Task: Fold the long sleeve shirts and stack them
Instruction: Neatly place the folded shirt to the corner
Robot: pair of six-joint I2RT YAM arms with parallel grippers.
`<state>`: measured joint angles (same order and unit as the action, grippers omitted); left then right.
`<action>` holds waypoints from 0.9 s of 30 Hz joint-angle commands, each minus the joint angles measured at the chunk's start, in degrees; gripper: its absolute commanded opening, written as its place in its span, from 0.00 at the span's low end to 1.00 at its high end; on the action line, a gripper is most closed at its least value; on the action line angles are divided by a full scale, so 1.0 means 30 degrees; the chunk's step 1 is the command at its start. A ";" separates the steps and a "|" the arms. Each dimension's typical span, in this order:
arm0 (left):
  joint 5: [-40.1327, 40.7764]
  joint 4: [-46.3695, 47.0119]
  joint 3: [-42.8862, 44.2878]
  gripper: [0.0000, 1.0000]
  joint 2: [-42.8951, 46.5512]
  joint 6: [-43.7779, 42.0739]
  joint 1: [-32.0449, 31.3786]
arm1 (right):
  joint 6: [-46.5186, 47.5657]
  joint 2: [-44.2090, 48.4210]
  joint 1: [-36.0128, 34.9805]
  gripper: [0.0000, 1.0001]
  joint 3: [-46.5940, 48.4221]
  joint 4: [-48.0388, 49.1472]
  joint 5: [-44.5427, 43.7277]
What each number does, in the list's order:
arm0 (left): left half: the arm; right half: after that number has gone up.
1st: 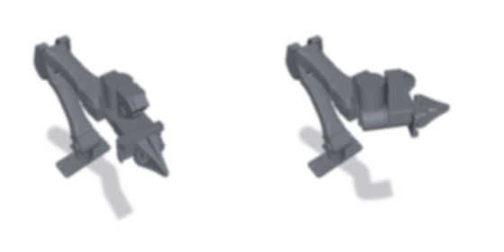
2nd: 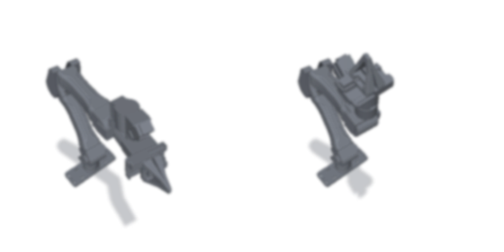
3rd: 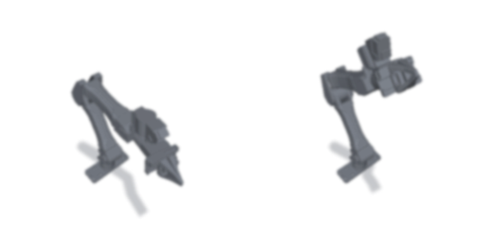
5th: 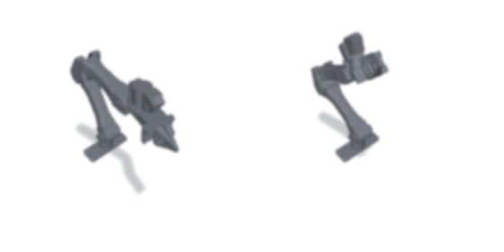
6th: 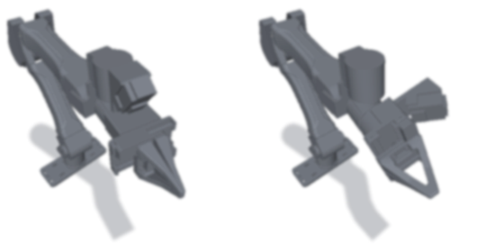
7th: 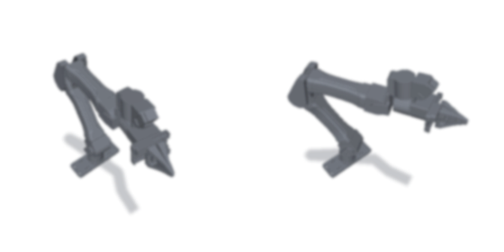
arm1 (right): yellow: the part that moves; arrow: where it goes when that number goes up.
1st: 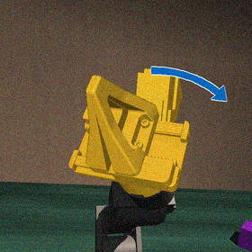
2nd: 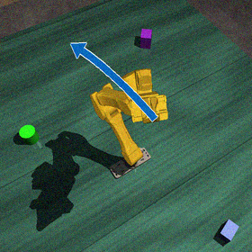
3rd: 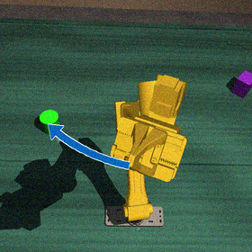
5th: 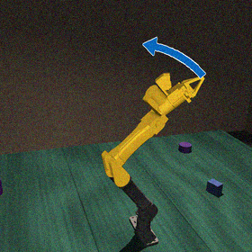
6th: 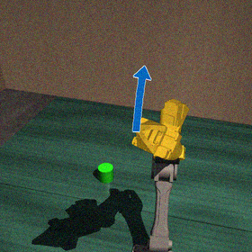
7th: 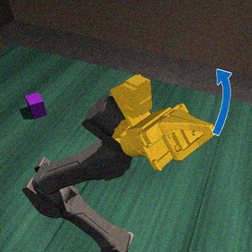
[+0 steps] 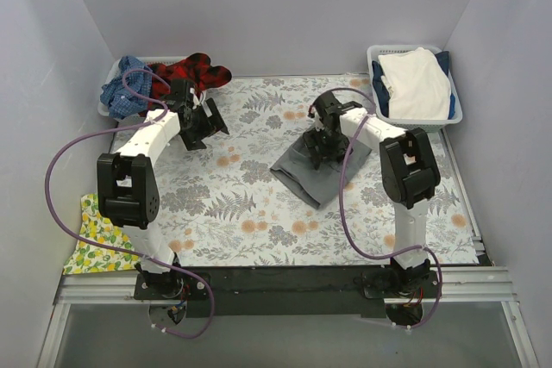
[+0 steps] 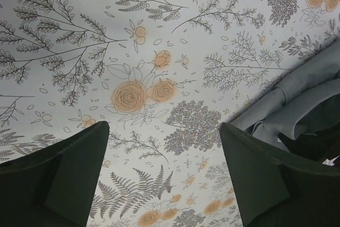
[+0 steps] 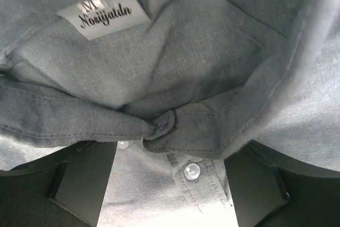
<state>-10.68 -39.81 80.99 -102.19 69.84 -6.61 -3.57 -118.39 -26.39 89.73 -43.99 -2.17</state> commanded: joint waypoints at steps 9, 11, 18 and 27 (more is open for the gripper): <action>0.0072 -0.0206 0.0337 0.87 0.1486 -0.0400 -0.0140 | -0.8413 0.2082 -0.2012 0.82 -0.3343 0.0541 0.4384; 0.0247 -0.0323 0.0337 0.87 0.1515 -0.0371 -0.0140 | -0.9235 0.1090 -0.2246 0.81 -0.1884 0.0657 0.5233; 0.0483 -0.0528 -0.0014 0.87 0.1720 -0.0371 -0.0433 | -1.4418 -0.0733 -0.2598 0.77 0.1373 0.3614 0.7932; 0.0805 -0.0235 -0.0776 0.87 0.1545 -0.0488 -0.0872 | -1.1236 0.2340 -0.3010 0.81 0.3400 0.1803 0.2927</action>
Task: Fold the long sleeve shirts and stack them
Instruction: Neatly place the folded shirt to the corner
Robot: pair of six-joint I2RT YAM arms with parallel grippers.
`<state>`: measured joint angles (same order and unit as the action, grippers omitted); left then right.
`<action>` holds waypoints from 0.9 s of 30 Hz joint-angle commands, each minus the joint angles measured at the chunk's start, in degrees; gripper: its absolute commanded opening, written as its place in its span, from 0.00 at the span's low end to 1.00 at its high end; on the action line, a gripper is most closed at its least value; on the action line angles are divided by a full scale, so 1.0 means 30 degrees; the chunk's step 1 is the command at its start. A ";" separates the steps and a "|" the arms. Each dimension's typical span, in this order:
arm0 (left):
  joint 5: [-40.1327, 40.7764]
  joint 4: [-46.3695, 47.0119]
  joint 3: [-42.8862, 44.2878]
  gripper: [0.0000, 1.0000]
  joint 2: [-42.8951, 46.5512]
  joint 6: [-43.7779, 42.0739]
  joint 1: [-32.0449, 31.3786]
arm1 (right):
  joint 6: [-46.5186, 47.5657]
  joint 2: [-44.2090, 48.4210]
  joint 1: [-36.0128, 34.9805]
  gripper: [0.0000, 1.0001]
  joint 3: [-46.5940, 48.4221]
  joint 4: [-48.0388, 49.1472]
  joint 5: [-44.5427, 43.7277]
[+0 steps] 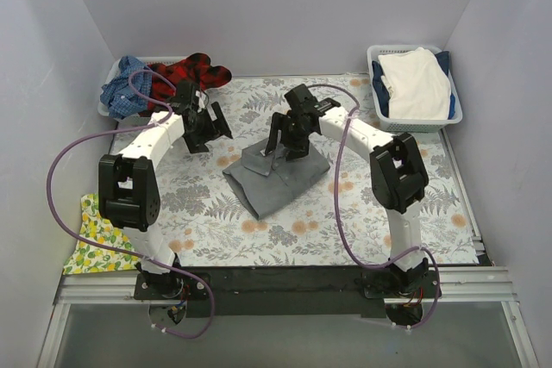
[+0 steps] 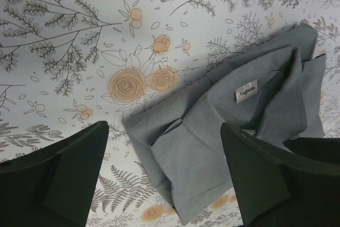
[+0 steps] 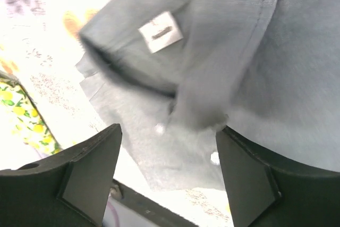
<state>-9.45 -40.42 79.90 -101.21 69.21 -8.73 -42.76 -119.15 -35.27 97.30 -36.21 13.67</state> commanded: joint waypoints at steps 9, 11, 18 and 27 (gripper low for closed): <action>0.0778 -0.0149 -0.0003 0.87 0.0982 -0.0306 -0.0224 | 0.8476 0.2777 0.1325 0.83 -0.0705 -0.2110 -0.6079; 0.0836 -0.0265 0.0086 0.87 0.0982 -0.0307 -0.0253 | 0.8950 0.2045 0.1821 0.83 -0.0441 -0.2140 -0.6344; 0.1012 -0.0353 0.0086 0.87 0.1246 -0.0277 -0.0253 | 0.9653 0.0900 0.3580 0.81 -0.0761 -0.1907 -0.5848; 0.1012 -0.0353 0.0057 0.88 0.1129 -0.0335 -0.0253 | 1.1881 0.0518 0.3845 0.79 -0.2400 -0.0970 -0.1250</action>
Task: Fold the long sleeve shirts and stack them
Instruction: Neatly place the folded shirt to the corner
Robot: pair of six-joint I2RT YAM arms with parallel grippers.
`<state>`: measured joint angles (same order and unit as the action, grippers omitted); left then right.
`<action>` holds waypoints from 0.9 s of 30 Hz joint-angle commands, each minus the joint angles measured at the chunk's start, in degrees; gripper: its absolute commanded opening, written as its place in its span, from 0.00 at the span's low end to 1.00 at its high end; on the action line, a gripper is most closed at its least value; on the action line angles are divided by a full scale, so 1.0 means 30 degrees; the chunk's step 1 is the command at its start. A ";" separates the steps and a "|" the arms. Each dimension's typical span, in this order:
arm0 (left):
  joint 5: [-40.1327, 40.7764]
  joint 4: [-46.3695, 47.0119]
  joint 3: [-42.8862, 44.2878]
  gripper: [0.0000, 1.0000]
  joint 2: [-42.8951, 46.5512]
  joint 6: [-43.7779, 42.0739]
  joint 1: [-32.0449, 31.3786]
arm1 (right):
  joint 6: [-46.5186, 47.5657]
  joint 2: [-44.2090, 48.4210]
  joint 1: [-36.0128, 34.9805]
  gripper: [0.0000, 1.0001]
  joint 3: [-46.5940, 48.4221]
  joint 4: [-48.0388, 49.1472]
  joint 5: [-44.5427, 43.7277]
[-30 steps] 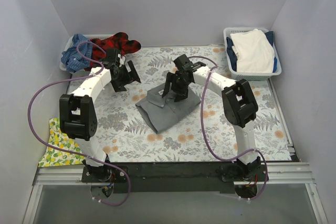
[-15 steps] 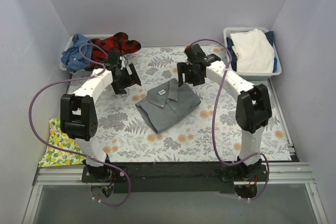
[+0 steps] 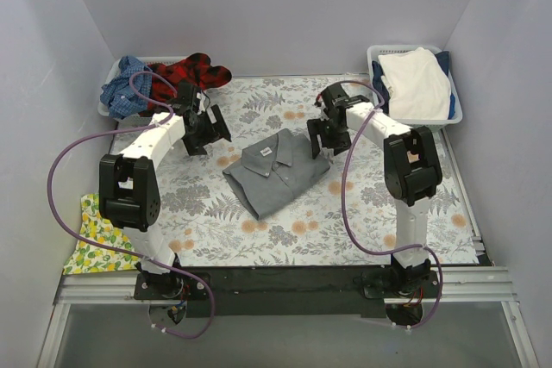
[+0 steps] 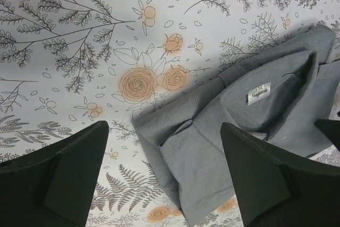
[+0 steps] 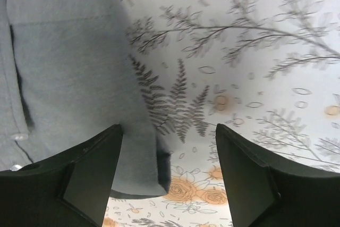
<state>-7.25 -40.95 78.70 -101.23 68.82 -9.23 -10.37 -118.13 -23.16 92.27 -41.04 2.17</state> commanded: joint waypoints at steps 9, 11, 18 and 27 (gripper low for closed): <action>0.0335 -0.0266 0.0808 0.88 0.0814 -0.0351 -0.0086 | 0.0265 -0.0380 -0.0103 0.50 -0.2367 0.1814 0.5486; 0.0393 -0.0296 0.0867 0.88 0.0755 -0.0380 -0.0086 | 0.0030 -0.0381 -0.0045 0.36 -0.2543 0.1814 0.5603; 0.0160 -0.0237 0.0839 0.88 0.0521 -0.0351 -0.0086 | -0.0673 0.1754 0.0628 0.01 -0.5322 0.1550 0.3760; -0.0309 -0.0178 0.0809 0.88 0.0287 -0.0351 -0.0086 | 0.0203 0.5302 0.4934 0.01 -0.8316 -0.0437 -0.1976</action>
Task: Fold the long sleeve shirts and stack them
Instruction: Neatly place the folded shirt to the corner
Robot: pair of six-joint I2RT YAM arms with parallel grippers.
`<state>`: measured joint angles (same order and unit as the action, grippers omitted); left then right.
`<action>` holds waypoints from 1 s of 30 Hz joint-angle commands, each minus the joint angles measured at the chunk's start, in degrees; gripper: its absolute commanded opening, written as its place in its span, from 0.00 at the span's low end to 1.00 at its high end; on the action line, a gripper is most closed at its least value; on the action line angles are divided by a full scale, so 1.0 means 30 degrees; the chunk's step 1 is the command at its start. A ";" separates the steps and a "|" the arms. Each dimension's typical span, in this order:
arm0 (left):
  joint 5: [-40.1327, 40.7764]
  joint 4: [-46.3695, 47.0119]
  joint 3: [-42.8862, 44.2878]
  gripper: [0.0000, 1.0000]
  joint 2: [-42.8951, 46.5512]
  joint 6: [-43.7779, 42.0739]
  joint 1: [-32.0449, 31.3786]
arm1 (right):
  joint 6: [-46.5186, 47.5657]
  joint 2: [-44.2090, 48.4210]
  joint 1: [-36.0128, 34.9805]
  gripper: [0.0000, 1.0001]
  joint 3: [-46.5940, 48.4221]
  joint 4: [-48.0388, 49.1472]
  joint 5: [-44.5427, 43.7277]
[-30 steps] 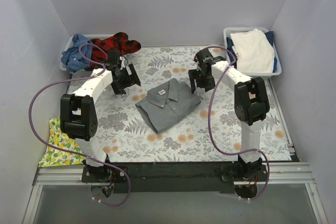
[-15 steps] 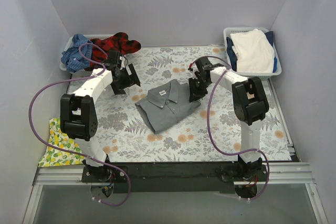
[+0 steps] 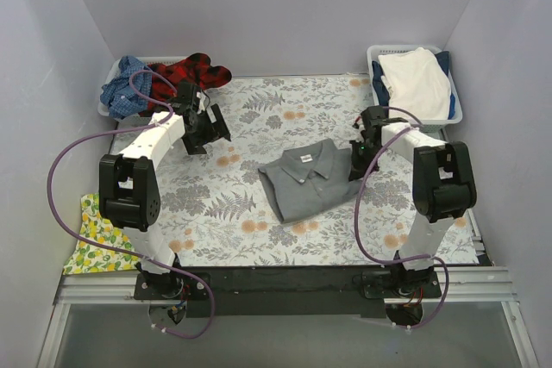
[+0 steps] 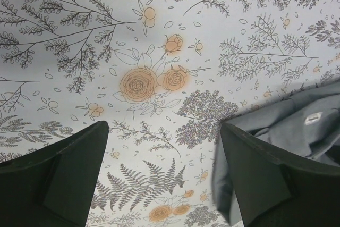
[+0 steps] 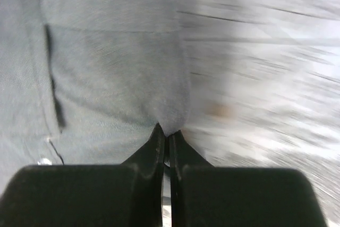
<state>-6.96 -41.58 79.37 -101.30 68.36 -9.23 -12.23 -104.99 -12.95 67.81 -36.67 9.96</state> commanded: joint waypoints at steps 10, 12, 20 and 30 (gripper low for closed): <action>-0.0726 -0.0143 0.0847 0.88 0.0220 -0.0286 -0.0057 | 0.1468 0.0896 0.5778 0.01 0.2122 -0.3481 -1.0162; -0.0697 -0.0143 0.0789 0.87 0.0220 -0.0286 -0.0057 | 0.1702 0.0866 0.6160 0.01 0.2268 -0.3452 -1.1166; -0.0756 -0.0113 0.0729 0.88 0.0162 -0.0257 -0.0057 | 0.1762 0.0895 0.8446 0.01 0.3176 -0.3452 -1.4420; -0.0698 -0.0173 0.0935 0.94 0.0162 -0.0462 -0.0086 | 0.0180 0.2178 1.0381 0.50 0.3678 -0.2342 -1.4366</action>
<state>-8.64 -41.85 80.38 -101.93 67.88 -9.23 -9.65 -103.48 18.37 77.17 -46.33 -32.16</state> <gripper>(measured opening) 0.903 0.356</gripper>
